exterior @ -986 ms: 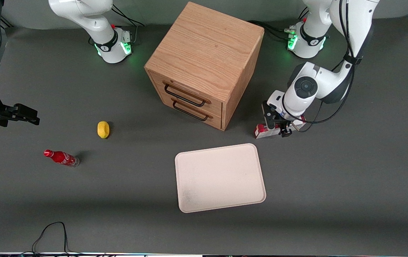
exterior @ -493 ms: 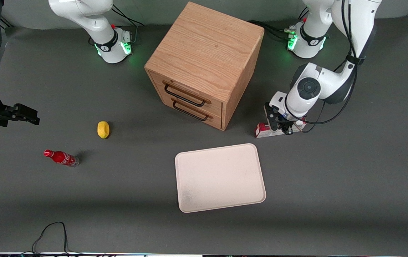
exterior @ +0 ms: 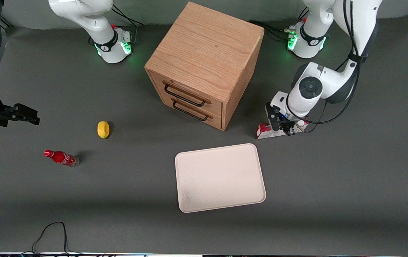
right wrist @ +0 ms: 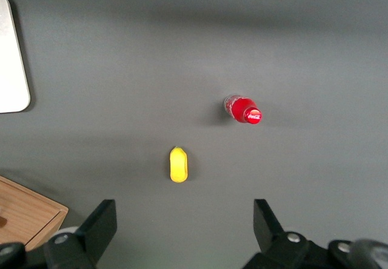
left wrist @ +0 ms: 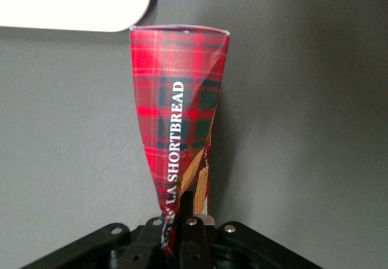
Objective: Place red cookie box on tray
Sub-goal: 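Lift the cookie box upright with the left gripper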
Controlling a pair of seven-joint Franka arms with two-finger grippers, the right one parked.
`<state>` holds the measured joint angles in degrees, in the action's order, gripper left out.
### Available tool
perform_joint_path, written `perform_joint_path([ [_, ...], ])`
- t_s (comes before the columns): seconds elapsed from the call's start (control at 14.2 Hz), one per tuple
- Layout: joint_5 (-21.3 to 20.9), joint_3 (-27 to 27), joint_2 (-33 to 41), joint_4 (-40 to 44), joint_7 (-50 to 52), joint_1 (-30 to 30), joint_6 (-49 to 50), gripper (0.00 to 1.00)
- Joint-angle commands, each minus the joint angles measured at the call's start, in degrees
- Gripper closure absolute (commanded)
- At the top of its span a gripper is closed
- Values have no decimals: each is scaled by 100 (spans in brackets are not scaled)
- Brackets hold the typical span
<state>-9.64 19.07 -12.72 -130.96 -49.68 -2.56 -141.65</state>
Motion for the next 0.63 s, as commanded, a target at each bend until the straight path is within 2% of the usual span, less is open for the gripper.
perform_joint_path([
  [0.0,-99,18,507,892,29,1,1633,100],
  [0.14,-108,18,499,1955,-77,10,2909,100],
  [0.28,-47,27,464,2826,-225,149,3702,100],
  [0.56,506,27,420,3944,-832,791,4338,100],
])
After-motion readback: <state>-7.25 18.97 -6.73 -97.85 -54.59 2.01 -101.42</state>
